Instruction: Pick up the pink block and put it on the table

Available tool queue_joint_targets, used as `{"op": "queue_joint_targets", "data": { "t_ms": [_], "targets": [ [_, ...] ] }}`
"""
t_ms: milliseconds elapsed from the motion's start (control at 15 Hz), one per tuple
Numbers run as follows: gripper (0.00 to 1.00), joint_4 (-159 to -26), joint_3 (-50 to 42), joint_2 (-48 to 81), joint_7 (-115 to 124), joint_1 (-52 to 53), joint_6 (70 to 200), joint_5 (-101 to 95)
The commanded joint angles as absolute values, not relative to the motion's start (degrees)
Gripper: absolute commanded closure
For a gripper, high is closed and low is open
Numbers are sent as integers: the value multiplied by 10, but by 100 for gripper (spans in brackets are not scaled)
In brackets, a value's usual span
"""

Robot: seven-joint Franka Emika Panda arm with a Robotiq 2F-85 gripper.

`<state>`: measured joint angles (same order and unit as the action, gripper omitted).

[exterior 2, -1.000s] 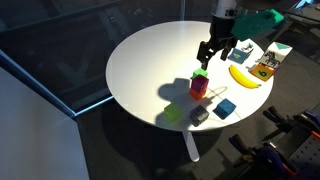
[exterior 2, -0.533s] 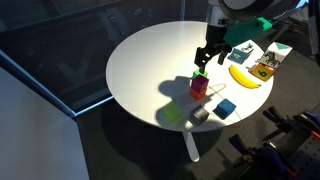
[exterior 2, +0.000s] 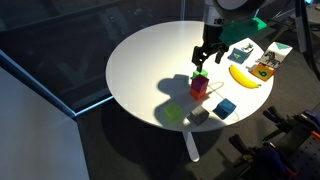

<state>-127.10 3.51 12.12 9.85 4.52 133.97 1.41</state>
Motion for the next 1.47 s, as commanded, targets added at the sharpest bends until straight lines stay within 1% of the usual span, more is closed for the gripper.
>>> {"op": "queue_joint_targets", "data": {
  "t_ms": [0, 467, 867, 1400],
  "targets": [
    [0, -1270, 33, 121, 98, 47, 1338, 15],
    [0, -1257, 33, 139, 95, 50, 1360, 7],
    [0, -1244, 35, 181, 55, 57, 1399, -18],
    [0, -1227, 33, 224, 23, 53, 1410, -19]
  ]
}}
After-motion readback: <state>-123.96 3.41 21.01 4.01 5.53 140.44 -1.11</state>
